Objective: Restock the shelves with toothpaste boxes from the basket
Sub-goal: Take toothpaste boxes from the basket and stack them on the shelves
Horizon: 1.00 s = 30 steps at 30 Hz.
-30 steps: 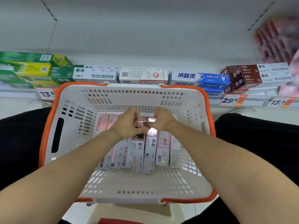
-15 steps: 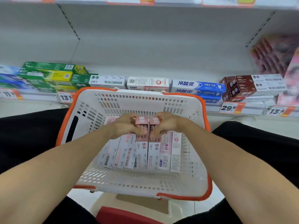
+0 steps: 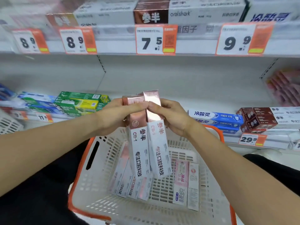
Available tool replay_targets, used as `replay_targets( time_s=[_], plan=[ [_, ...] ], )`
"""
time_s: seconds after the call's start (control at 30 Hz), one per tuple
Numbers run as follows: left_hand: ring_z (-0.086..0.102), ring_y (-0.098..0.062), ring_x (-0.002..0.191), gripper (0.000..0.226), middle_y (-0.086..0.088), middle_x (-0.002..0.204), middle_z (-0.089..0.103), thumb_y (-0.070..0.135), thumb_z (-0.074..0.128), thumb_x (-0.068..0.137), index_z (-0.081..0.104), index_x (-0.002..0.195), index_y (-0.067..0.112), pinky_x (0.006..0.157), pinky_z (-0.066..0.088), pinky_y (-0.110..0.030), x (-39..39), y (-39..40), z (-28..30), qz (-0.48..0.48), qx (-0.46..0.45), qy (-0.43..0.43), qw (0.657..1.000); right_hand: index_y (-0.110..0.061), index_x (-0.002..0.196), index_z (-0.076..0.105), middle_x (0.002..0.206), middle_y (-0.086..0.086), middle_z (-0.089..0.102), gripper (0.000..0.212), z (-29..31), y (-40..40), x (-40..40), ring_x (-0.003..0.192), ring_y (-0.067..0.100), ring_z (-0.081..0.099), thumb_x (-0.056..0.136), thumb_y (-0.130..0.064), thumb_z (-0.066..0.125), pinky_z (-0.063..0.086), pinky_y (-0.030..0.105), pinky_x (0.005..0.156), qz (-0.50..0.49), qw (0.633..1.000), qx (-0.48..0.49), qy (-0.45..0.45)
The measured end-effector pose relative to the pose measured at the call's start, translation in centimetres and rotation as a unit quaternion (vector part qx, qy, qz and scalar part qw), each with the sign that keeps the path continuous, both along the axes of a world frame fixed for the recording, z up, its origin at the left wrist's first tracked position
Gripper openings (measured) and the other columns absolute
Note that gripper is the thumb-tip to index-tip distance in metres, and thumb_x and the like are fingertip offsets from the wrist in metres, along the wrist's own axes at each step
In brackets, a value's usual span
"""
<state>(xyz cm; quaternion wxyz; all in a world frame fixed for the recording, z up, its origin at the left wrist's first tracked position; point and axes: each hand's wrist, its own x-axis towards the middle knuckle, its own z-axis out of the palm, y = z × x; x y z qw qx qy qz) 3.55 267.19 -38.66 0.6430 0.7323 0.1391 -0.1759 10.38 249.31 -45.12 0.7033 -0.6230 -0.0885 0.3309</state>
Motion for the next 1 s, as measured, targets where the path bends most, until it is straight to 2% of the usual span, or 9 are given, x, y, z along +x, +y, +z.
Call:
replay_targets(
  time_s=[0.1, 0.2, 0.33, 0.4, 0.57, 0.7, 0.8, 0.87, 1.0],
  plan=[
    [0.072, -0.026, 0.102, 0.043, -0.01, 0.113, 0.075, 0.036, 0.075, 0.083, 0.071, 0.12, 0.015, 0.08, 0.056, -0.033, -0.3, 0.9, 1.4, 0.033, 0.006, 0.003, 0.999, -0.014, 0.104, 0.077, 0.102, 0.008, 0.077, 0.059, 1.6, 2.0, -1.4, 0.095, 0.025, 0.074, 0.074, -0.064, 0.069, 0.056, 0.046, 0.094, -0.005, 0.996, -0.056, -0.065],
    [0.074, -0.021, 0.086, 0.04, -0.008, 0.102, 0.077, 0.032, 0.08, 0.075, 0.075, 0.11, 0.014, 0.068, 0.055, -0.027, -0.7, 2.1, 2.1, 0.089, -0.011, -0.003, 0.996, -0.017, 0.1, 0.076, 0.102, 0.009, 0.076, 0.061, 3.3, 3.6, -2.4, 0.092, 0.025, 0.074, 0.087, -0.072, 0.052, 0.055, 0.049, 0.094, 0.02, 0.99, -0.105, -0.097],
    [0.075, -0.023, 0.081, 0.034, -0.009, 0.098, 0.078, 0.031, 0.081, 0.077, 0.076, 0.105, 0.013, 0.064, 0.055, -0.026, -1.1, 4.6, 2.3, 0.166, -0.039, -0.01, 0.985, -0.023, 0.115, 0.07, 0.108, 0.005, 0.075, 0.025, 5.2, 4.5, -3.1, 0.097, 0.025, 0.073, 0.09, -0.028, 0.07, 0.055, 0.044, 0.09, 0.086, 0.996, -0.001, -0.025],
    [0.076, -0.026, 0.086, 0.037, -0.008, 0.098, 0.078, 0.034, 0.081, 0.077, 0.076, 0.108, 0.014, 0.066, 0.055, -0.028, -1.1, 5.7, 2.5, 0.179, -0.041, -0.01, 0.983, -0.024, 0.134, 0.054, 0.118, 0.0, 0.072, 0.066, 5.1, 5.0, -3.7, 0.105, 0.022, 0.071, 0.077, -0.009, 0.084, 0.056, 0.044, 0.093, 0.085, 0.99, -0.042, -0.107],
    [0.075, -0.019, 0.077, 0.035, -0.004, 0.091, 0.079, 0.04, 0.081, 0.075, 0.076, 0.101, 0.017, 0.067, 0.053, -0.027, -0.8, 7.4, 3.3, 0.177, -0.06, -0.008, 0.982, -0.003, 0.113, 0.061, 0.11, 0.013, 0.072, 0.053, 6.1, 5.7, -2.5, 0.095, 0.034, 0.073, 0.066, 0.006, 0.083, 0.059, 0.051, 0.085, 0.033, 0.987, -0.069, -0.14],
    [0.071, -0.013, 0.067, 0.029, 0.002, 0.086, 0.077, 0.043, 0.077, 0.078, 0.075, 0.097, 0.021, 0.062, 0.049, -0.024, -0.9, 8.5, 5.0, 0.138, -0.099, -0.024, 0.985, -0.016, 0.116, 0.069, 0.111, 0.017, 0.072, 0.052, 9.2, 4.8, -0.9, 0.089, 0.04, 0.072, 0.068, 0.0, 0.084, 0.06, 0.045, 0.075, 0.028, 0.99, -0.073, -0.119],
    [0.073, -0.022, 0.087, 0.042, -0.001, 0.101, 0.078, 0.043, 0.079, 0.073, 0.073, 0.108, 0.021, 0.082, 0.057, -0.035, -1.3, 8.9, 6.4, 0.103, -0.108, -0.048, 0.988, -0.015, 0.127, 0.061, 0.101, 0.02, 0.075, 0.073, 12.1, 4.5, -0.8, 0.071, 0.03, 0.074, 0.061, -0.009, 0.091, 0.06, 0.037, 0.062, 0.009, 0.991, -0.084, -0.099],
    [0.07, -0.036, 0.106, 0.042, -0.004, 0.108, 0.076, 0.041, 0.085, 0.067, 0.075, 0.103, 0.02, 0.103, 0.047, -0.053, -1.5, 8.6, 7.3, 0.082, -0.112, -0.066, 0.988, -0.012, 0.124, 0.06, 0.093, 0.021, 0.076, 0.065, 13.9, 4.5, -1.3, 0.059, 0.026, 0.071, 0.063, -0.015, 0.083, 0.057, 0.033, 0.052, -0.009, 0.993, -0.073, -0.097],
    [0.069, -0.036, 0.107, 0.061, -0.009, 0.108, 0.076, 0.04, 0.083, 0.061, 0.069, 0.116, 0.015, 0.104, 0.045, -0.055, -1.6, 7.2, 8.6, 0.13, -0.155, -0.104, 0.974, -0.015, 0.117, 0.061, 0.101, 0.026, 0.072, 0.048, 16.4, 4.7, -2.7, 0.072, 0.033, 0.073, 0.071, -0.019, 0.075, 0.06, 0.038, 0.06, -0.012, 0.99, -0.049, -0.133]
  ],
)
